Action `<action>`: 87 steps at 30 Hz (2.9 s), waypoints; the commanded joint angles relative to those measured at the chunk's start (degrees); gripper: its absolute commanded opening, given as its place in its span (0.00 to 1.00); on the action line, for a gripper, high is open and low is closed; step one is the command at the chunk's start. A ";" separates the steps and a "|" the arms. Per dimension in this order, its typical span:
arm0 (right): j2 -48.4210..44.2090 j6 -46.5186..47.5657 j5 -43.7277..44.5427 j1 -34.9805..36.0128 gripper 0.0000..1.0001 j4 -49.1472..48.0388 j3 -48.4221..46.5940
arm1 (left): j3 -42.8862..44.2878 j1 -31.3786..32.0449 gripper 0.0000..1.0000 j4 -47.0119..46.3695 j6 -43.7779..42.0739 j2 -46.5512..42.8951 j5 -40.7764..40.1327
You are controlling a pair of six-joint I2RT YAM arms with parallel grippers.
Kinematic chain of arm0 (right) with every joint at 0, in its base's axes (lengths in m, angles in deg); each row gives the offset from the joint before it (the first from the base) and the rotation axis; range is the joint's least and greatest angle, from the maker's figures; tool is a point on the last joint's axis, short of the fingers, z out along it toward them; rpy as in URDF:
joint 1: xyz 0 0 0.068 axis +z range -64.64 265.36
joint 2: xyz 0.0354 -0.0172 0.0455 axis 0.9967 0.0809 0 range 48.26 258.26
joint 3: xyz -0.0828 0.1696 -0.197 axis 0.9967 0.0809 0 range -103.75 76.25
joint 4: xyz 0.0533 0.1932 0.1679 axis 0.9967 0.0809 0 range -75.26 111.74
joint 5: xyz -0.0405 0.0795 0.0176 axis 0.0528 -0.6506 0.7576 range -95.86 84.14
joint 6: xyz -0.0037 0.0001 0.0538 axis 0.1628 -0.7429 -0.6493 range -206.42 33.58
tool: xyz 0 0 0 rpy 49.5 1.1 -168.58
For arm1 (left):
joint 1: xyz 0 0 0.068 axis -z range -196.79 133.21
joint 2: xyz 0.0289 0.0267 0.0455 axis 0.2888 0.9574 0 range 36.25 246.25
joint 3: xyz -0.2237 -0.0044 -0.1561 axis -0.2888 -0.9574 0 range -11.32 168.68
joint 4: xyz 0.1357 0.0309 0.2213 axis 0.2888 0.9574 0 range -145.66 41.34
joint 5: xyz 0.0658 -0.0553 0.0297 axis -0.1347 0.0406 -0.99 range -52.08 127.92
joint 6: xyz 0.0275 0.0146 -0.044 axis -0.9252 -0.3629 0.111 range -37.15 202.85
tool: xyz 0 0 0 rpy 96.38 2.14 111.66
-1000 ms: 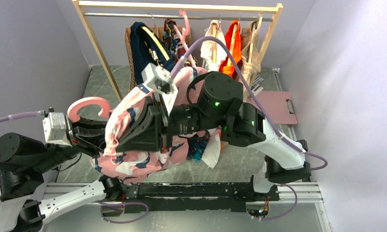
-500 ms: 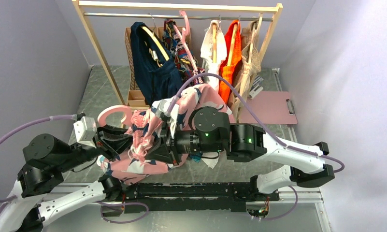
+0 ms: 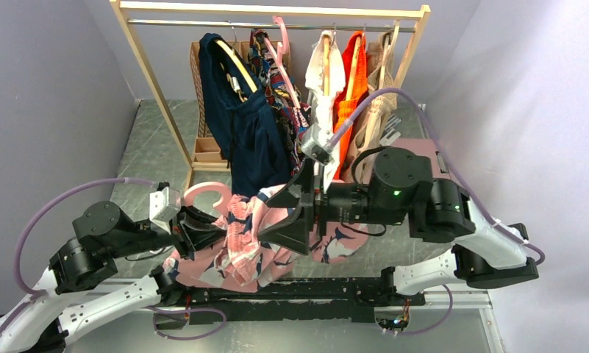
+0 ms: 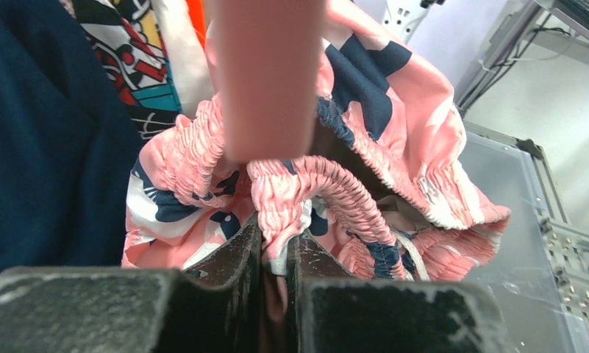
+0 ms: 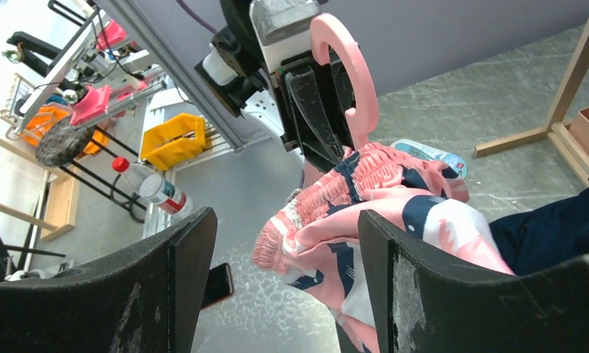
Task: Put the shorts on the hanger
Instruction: Hang the shorts on the hanger.
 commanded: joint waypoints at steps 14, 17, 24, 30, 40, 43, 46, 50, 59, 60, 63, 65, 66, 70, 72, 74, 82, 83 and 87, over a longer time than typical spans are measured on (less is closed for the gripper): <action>4.34 7.92 3.48 0.14 0.69 17.59 -6.12 | 0.35 -0.10 0.07 1.76 0.69 3.71 11.27; 4.02 8.76 3.39 0.16 0.68 17.42 -4.71 | 0.62 -0.14 0.07 2.35 0.55 3.89 11.46; 3.38 9.37 5.68 0.13 0.56 18.34 -0.30 | 1.34 -0.15 0.07 2.72 -0.01 4.46 11.61; 2.03 8.91 6.67 0.14 0.21 17.49 1.82 | 1.33 -0.15 0.07 2.46 -0.12 4.75 11.65; -1.69 7.06 15.04 0.14 0.00 12.11 3.68 | 2.13 -0.15 0.07 3.07 -0.16 6.11 12.41; -4.04 6.17 18.92 0.17 0.00 9.21 4.46 | 1.90 -0.15 0.07 3.72 -0.25 6.68 12.75; -5.06 5.24 22.51 0.17 0.00 9.26 4.31 | 1.95 -0.14 0.07 3.77 -0.53 6.88 12.88; -3.74 3.39 25.58 0.14 0.00 13.71 3.60 | 2.75 -0.14 0.07 3.69 -1.03 7.13 12.90; 0.99 -1.64 28.10 0.09 0.01 25.43 0.68 | 5.30 -0.12 0.07 3.51 -2.01 7.19 12.64; 0.83 -1.31 27.02 0.12 0.16 25.31 0.16 | 5.56 -0.10 0.07 3.62 -2.00 7.12 12.46; 0.09 -0.39 24.29 0.07 0.55 24.33 -2.45 | 5.98 -0.15 0.07 4.39 -2.30 7.00 12.02; -0.41 0.91 21.93 0.10 0.71 23.12 -5.11 | 6.21 -0.15 0.07 4.71 -2.25 7.00 11.91; -0.64 1.84 20.29 0.12 0.73 22.28 -6.44 | 6.19 -0.14 0.07 4.92 -2.22 7.06 11.90; -1.98 5.72 11.90 0.07 0.75 15.36 -8.04 | 6.14 -0.15 0.07 5.35 -2.15 7.30 11.88; -2.09 7.66 8.55 0.06 0.75 11.56 -6.94 | 6.09 -0.14 0.07 5.38 -2.14 7.75 12.21; -0.93 8.81 6.75 0.12 0.76 9.61 -6.51 | 6.32 -0.14 0.07 5.36 -2.21 8.36 12.56; 2.31 12.72 5.53 0.05 0.78 2.43 -2.34 | 9.23 -0.15 0.07 6.76 -3.56 11.09 13.31; 2.80 13.07 5.46 0.06 0.78 1.80 -2.30 | 9.51 -0.13 0.07 6.96 -3.78 11.45 13.50; 5.56 14.20 5.51 0.01 0.78 1.56 -3.40 | 10.27 -0.14 0.07 7.35 -4.19 12.24 14.01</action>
